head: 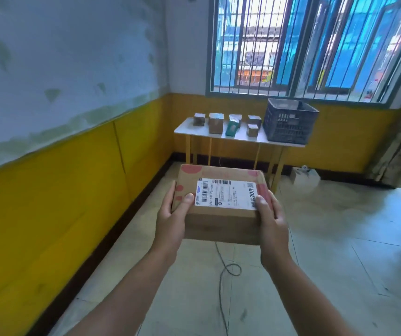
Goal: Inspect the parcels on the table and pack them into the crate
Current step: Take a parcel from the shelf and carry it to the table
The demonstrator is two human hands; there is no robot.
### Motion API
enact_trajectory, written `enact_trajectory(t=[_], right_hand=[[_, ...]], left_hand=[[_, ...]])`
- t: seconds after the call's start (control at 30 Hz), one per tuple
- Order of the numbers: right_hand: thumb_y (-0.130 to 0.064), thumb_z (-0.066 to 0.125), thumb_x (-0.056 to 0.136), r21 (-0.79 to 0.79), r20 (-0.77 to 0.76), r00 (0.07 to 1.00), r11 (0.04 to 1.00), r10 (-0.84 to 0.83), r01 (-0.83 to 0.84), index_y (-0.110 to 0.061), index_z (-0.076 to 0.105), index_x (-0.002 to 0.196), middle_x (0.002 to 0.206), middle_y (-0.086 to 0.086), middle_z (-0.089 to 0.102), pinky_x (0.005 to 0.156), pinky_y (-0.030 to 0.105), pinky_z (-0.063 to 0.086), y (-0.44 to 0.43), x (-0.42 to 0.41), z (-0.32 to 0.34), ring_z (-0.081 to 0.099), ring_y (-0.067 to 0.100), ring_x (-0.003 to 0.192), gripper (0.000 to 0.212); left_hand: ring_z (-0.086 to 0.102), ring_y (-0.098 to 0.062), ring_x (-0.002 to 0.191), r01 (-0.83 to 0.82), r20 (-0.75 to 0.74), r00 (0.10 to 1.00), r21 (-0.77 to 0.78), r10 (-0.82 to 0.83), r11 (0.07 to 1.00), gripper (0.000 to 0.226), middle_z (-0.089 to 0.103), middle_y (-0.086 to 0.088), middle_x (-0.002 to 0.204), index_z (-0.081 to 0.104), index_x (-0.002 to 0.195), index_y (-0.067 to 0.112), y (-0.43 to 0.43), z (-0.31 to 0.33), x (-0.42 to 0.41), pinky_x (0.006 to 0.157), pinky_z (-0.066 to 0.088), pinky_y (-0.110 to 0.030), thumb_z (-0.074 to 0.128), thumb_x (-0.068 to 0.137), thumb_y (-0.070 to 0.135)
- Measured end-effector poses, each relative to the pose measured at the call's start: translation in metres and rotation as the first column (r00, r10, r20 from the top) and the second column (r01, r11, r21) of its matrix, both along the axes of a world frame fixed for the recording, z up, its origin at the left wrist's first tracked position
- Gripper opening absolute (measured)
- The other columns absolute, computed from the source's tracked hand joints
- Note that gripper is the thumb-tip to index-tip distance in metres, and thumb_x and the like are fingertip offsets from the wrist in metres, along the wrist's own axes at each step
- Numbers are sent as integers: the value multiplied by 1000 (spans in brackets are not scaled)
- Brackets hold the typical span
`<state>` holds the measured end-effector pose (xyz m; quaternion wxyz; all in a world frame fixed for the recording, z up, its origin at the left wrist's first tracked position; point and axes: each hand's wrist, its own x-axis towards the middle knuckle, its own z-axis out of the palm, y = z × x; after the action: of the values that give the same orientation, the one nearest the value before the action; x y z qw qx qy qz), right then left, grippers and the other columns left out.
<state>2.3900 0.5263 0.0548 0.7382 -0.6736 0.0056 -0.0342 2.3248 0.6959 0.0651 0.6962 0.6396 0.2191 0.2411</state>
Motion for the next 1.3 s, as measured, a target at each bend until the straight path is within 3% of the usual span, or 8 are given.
enact_trajectory(t=[0.17,0.4,0.5,0.67,0.83,0.9,1.1,1.3], right_hand=[[-49,54,99,-15,4,1000,1000,9,-9,-42,48,144,121,-13,60,72,28,44,58,110,3,57,8,106,46],[-51,53,99,-27,21,1000,1000,-11,11,-40,44,148,124,-8,60,73,28,45,153,279,-5,57,9,106,51],[-54,55,97,-54,27,998,997,-53,54,-41,44,148,133,-3,58,86,36,48,192,353,-1,56,16,114,54],[-63,56,84,-59,22,994,993,-106,107,-46,48,144,134,-4,59,99,44,48,242,472,14,56,17,116,63],[-64,55,79,-34,15,989,988,-149,150,-42,46,146,131,-3,58,81,32,47,262,572,15,56,11,108,71],[-57,57,86,-15,14,984,984,-177,178,-39,47,147,132,-4,58,76,26,44,262,629,8,55,7,107,64],[-63,57,73,2,1,966,966,-260,260,-46,55,136,127,-9,61,86,35,47,246,799,3,59,13,112,66],[-68,52,72,-48,51,964,963,-262,265,-47,48,142,128,-13,54,73,19,40,230,935,30,52,0,104,73]], left_hand=[[57,-1,106,18,20,1000,-27,-18,999,59,56,28,116,35,151,50,57,5,106,71,47,-18,60,97,47],[58,-2,108,57,38,998,-17,-57,998,58,59,23,126,37,149,51,158,-3,283,70,50,-13,61,96,48],[56,-9,117,94,43,995,-17,-93,995,59,57,15,136,37,150,51,200,1,363,92,53,-31,61,97,49],[54,-4,115,149,36,988,-21,-148,989,59,54,20,127,34,151,51,251,16,484,86,47,-23,59,98,47],[50,-6,113,184,-9,983,10,-184,983,57,51,22,122,34,150,53,272,19,598,82,44,-21,58,98,49],[52,-9,117,210,-7,978,10,-210,978,56,53,25,119,37,149,52,271,12,662,93,47,-31,59,98,48],[50,-17,128,257,13,966,-49,-257,965,61,54,17,130,38,152,46,256,-1,842,112,43,-48,63,96,45],[50,-19,131,305,20,952,-33,-305,952,58,54,10,142,40,149,48,246,24,986,113,42,-46,61,95,50]])
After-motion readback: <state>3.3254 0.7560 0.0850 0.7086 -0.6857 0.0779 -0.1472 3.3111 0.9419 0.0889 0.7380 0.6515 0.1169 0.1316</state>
